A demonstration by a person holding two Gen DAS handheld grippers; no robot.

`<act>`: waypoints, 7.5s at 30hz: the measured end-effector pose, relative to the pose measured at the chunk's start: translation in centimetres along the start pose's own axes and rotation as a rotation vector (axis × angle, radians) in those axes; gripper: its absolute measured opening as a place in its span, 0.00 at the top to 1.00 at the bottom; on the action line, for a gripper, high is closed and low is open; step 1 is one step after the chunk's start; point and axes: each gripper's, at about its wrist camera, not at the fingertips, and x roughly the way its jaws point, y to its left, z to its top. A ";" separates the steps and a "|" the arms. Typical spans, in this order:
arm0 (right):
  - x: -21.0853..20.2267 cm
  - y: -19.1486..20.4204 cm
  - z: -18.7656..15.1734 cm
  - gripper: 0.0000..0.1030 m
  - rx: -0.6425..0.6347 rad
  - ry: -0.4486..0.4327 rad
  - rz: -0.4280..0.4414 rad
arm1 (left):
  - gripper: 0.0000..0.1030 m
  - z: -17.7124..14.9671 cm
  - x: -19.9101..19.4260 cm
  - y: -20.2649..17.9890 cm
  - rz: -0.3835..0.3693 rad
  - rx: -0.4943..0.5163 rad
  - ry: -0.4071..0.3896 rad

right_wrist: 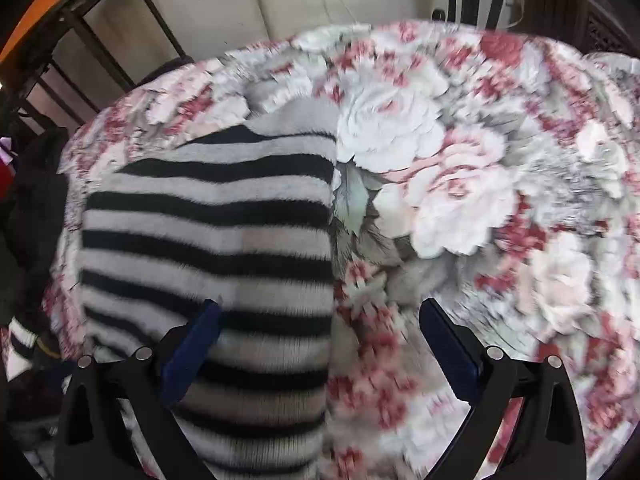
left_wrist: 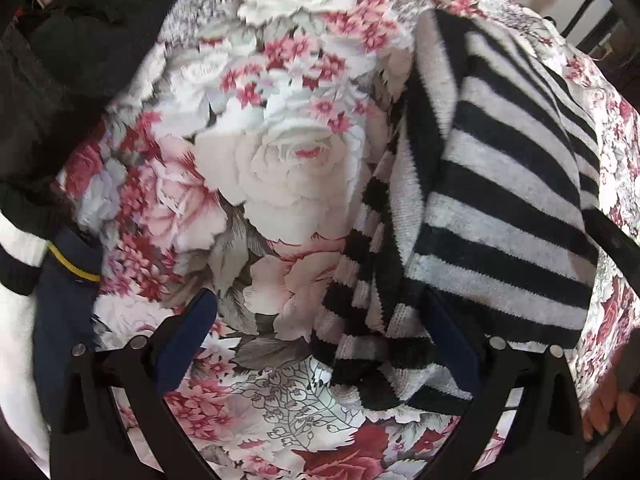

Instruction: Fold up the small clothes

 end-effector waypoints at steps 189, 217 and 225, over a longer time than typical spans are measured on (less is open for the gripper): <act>0.7 0.6 -10.7 0.03 -0.073 0.136 -0.006 | 0.04 -0.8 -3.1 -5.0 0.071 0.216 -0.123; -0.3 -7.4 -6.8 0.03 0.389 0.203 0.482 | 0.05 2.8 -1.2 1.8 -0.412 -0.033 0.007; 1.3 -5.5 -4.8 0.03 0.284 0.167 0.505 | 0.05 2.3 1.1 0.5 -0.455 0.010 0.083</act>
